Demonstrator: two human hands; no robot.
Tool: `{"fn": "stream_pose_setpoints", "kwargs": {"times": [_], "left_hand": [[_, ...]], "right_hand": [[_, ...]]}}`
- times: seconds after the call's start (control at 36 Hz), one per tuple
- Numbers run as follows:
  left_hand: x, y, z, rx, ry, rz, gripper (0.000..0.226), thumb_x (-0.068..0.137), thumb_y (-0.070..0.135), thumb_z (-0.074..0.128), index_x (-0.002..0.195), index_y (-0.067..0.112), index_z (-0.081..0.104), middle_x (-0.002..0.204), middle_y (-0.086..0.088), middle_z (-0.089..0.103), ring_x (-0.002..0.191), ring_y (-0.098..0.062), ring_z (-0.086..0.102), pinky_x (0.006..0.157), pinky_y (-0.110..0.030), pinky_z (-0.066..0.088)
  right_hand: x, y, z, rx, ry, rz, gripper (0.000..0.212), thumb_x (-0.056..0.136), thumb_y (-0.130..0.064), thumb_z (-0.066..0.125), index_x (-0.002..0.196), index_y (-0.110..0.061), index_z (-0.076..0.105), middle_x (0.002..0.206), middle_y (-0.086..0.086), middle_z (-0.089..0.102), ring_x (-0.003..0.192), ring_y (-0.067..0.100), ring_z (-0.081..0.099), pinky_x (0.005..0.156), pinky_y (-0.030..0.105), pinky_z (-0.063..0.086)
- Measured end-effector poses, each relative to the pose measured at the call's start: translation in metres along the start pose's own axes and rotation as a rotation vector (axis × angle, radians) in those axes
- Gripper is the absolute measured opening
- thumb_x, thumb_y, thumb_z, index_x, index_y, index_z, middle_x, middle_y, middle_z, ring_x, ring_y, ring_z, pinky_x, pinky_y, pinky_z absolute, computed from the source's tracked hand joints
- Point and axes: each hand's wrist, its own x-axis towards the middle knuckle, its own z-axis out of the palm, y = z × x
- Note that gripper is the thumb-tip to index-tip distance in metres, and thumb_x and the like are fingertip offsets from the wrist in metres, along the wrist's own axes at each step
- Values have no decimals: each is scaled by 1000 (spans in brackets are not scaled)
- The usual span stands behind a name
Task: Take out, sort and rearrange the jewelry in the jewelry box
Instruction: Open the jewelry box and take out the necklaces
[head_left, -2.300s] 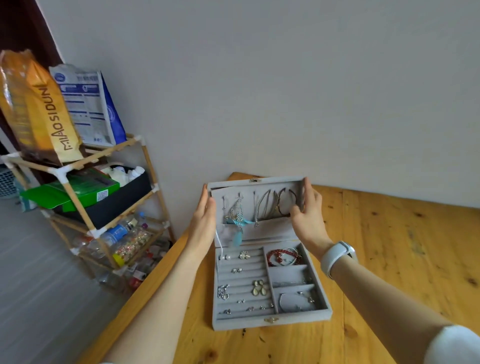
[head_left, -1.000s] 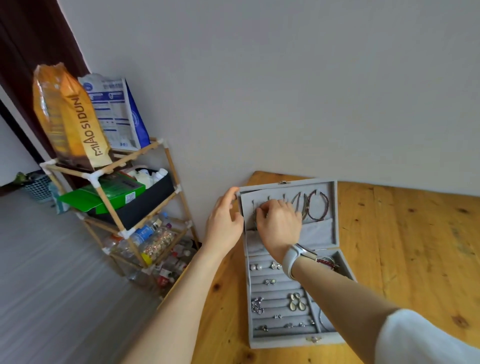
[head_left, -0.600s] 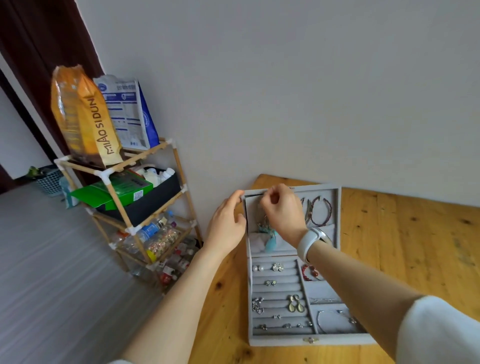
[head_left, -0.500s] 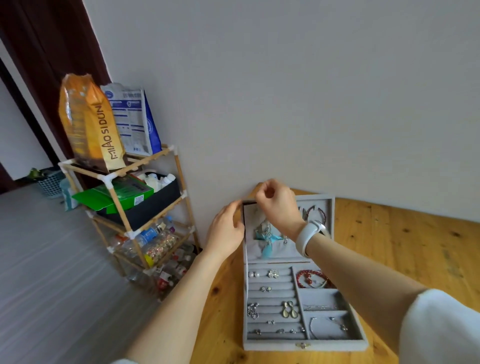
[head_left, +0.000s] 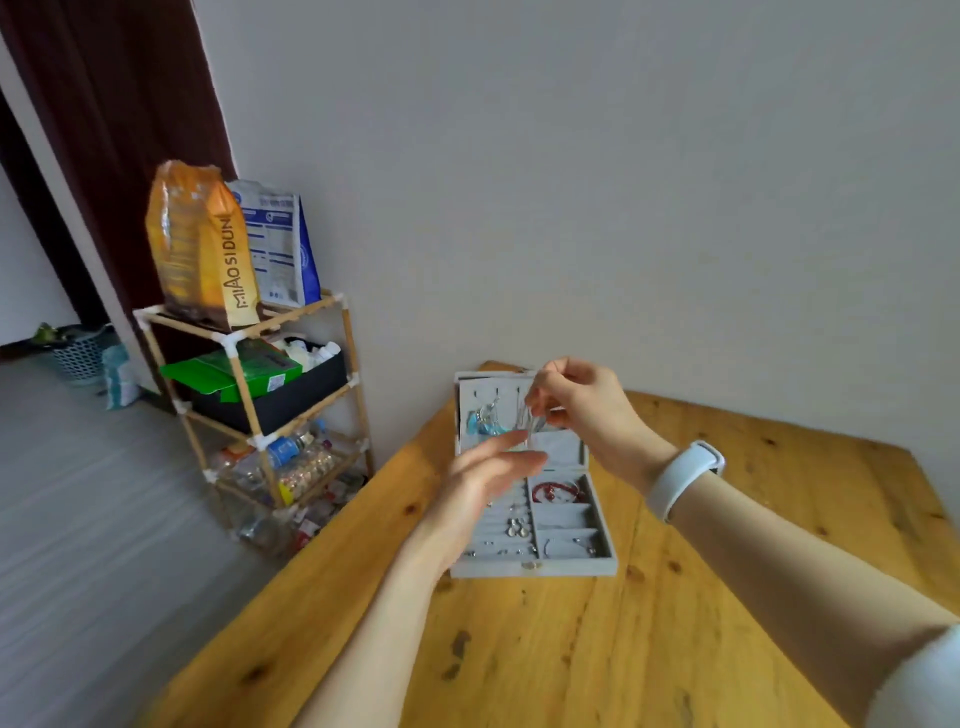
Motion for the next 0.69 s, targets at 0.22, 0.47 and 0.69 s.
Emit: {"fn": "stream_pose_setpoints", "kwargs": {"times": [0.22, 0.47, 0.69], "left_hand": [[-96, -68, 33, -39, -136, -150, 18, 93, 6, 47, 104, 7, 62, 68, 1, 63, 80, -23, 63, 86, -33, 48], [-172, -113, 18, 349, -54, -315, 12, 91, 7, 53, 94, 6, 65, 72, 0, 63, 59, -5, 56, 60, -13, 47], [-199, -118, -11, 433, 7, -325, 14, 91, 9, 53, 81, 13, 62, 63, 5, 55, 56, -8, 46, 53, -13, 39]], "right_hand": [[-119, 59, -25, 374, 152, 315, 21, 87, 0, 45, 70, -12, 48, 59, 2, 49, 54, 14, 45, 56, 24, 35], [-223, 136, -21, 820, 367, 586, 15, 90, -3, 43, 84, -13, 52, 65, 3, 48, 58, 13, 48, 55, 20, 41], [-257, 149, -3, 337, 151, 503, 24, 91, -2, 43, 96, -16, 62, 80, 0, 57, 72, 13, 54, 71, 23, 43]]}}
